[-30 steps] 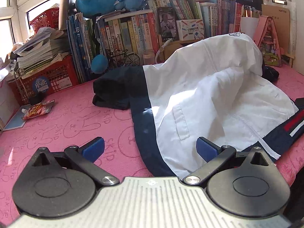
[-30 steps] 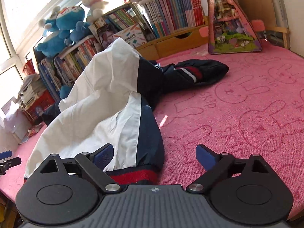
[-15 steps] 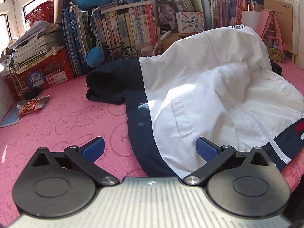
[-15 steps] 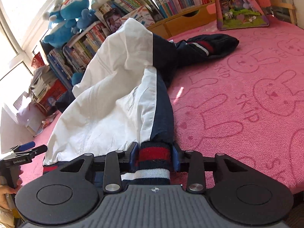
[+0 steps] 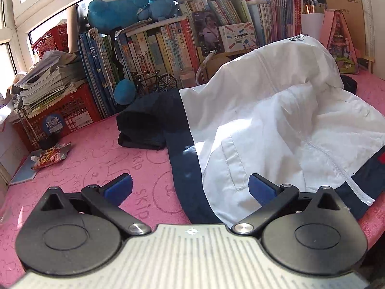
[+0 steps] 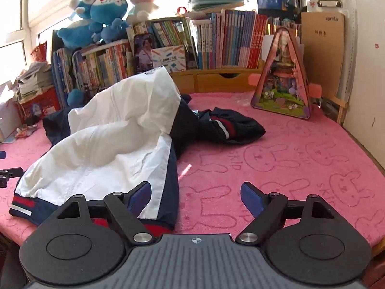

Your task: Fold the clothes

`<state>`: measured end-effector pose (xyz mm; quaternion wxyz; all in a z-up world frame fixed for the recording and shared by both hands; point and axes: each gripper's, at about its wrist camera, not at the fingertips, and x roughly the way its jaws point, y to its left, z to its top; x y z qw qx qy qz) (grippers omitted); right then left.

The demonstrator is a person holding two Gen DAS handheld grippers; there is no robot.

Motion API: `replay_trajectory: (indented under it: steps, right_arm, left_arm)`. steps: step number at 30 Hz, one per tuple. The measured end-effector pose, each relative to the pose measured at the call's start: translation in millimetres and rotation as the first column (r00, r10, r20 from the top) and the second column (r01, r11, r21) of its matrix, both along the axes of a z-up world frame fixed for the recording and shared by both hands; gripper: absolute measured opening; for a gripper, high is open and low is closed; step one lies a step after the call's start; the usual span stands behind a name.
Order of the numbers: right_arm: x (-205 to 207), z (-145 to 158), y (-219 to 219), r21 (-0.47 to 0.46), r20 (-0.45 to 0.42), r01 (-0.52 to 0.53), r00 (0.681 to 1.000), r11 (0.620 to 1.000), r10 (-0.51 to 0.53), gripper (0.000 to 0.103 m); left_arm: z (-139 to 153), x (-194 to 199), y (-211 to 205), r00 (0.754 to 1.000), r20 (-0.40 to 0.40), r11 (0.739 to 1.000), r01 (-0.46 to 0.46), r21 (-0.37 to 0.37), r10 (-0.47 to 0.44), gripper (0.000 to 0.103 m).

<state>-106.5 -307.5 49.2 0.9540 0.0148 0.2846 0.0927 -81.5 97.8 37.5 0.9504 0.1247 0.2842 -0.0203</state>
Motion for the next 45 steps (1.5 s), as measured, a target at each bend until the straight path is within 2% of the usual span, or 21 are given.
replay_trajectory:
  steps: [4, 10, 12, 17, 21, 23, 25, 26, 28, 30, 31, 33, 36, 39, 41, 43, 45]
  right_arm:
    - [27.3, 14.8, 59.0, -0.031, 0.075, -0.159, 0.984, 0.987, 0.161, 0.090]
    - [70.2, -9.1, 141.1, -0.071, 0.008, -0.342, 0.939, 0.937, 0.343, 0.090]
    - [78.3, -19.8, 157.6, -0.088, -0.023, -0.374, 0.927, 0.923, 0.374, 0.090]
    - [84.5, -57.2, 163.1, -0.156, -0.121, -0.354, 0.934, 0.922, 0.338, 0.090]
    - [78.7, -70.5, 143.1, -0.084, -0.140, -0.324, 0.940, 0.942, 0.311, 0.092]
    - [71.5, -68.1, 140.3, -0.099, -0.159, -0.344, 0.932, 0.934, 0.326, 0.092]
    - [70.6, -55.3, 136.1, -0.070, -0.196, -0.371, 0.915, 0.926, 0.352, 0.092]
    - [72.6, -43.9, 130.9, -0.031, -0.187, -0.379, 0.911, 0.925, 0.367, 0.092]
    - [80.1, -14.8, 116.1, 0.052, -0.111, -0.383, 0.916, 0.922, 0.387, 0.092]
    - [99.3, 19.3, 104.3, 0.094, -0.011, -0.367, 0.929, 0.926, 0.369, 0.099]
    - [114.7, 35.8, 101.3, 0.087, 0.042, -0.347, 0.938, 0.934, 0.345, 0.103]
    - [152.9, 61.1, 102.5, 0.045, 0.108, -0.314, 0.945, 0.948, 0.308, 0.103]
    - [215.1, 74.4, 114.8, -0.007, 0.127, -0.249, 0.960, 0.968, 0.248, 0.103]
    - [280.0, 55.4, 129.7, -0.032, 0.044, -0.214, 0.976, 0.976, 0.215, 0.103]
    - [302.5, 29.2, 139.1, -0.042, -0.036, -0.211, 0.977, 0.977, 0.210, 0.099]
    - [306.4, 4.9, 145.0, -0.054, -0.092, -0.230, 0.970, 0.972, 0.224, 0.096]
    - [299.8, -17.9, 148.8, -0.067, -0.136, -0.260, 0.959, 0.963, 0.249, 0.087]
  left_arm:
    - [0.8, 13.1, -13.3, 0.999, 0.019, 0.999, 0.032, -0.024, -0.031, 0.103]
    - [-39.4, 23.4, -30.7, 0.995, -0.084, 0.998, 0.062, 0.005, -0.061, 0.103]
    - [-44.4, 21.2, -27.5, 0.993, -0.095, 0.998, 0.064, -0.009, -0.065, 0.103]
    - [-53.1, 18.5, -17.6, 0.989, -0.128, 0.997, 0.061, -0.052, -0.067, 0.103]
    - [-52.2, 21.9, -5.8, 0.984, -0.168, 0.994, 0.035, -0.103, -0.052, 0.103]
    - [-49.8, 20.8, -1.6, 0.983, -0.178, 0.993, 0.013, -0.118, -0.034, 0.103]
    - [-41.3, 18.9, 1.8, 0.987, -0.156, 0.994, 0.008, -0.113, -0.026, 0.103]
    - [-36.1, 18.1, 3.4, 0.990, -0.141, 0.994, 0.012, -0.109, -0.027, 0.103]
    - [-25.9, 19.6, 4.9, 0.993, -0.116, 0.994, 0.026, -0.102, -0.037, 0.103]
    - [-20.8, 24.5, 2.3, 0.994, -0.103, 0.995, 0.035, -0.090, -0.045, 0.103]
    - [-20.1, 27.6, 0.1, 0.994, -0.101, 0.996, 0.036, -0.084, -0.044, 0.103]
    - [-19.3, 31.6, -3.5, 0.994, -0.098, 0.996, 0.035, -0.088, -0.043, 0.103]
    - [-17.3, 31.2, -5.7, 0.992, -0.104, 0.988, 0.062, -0.141, -0.077, 0.103]
    - [-9.0, 30.1, -3.2, 0.990, -0.095, 0.979, 0.086, -0.186, -0.104, 0.103]
    - [-0.4, 36.5, 1.5, 0.992, -0.078, 0.977, 0.083, -0.198, -0.100, 0.103]
    - [7.4, 46.3, 6.8, 0.994, -0.061, 0.976, 0.076, -0.204, -0.090, 0.103]
    - [14.2, 68.6, 10.0, 0.997, -0.038, 0.978, 0.060, -0.198, -0.069, 0.103]
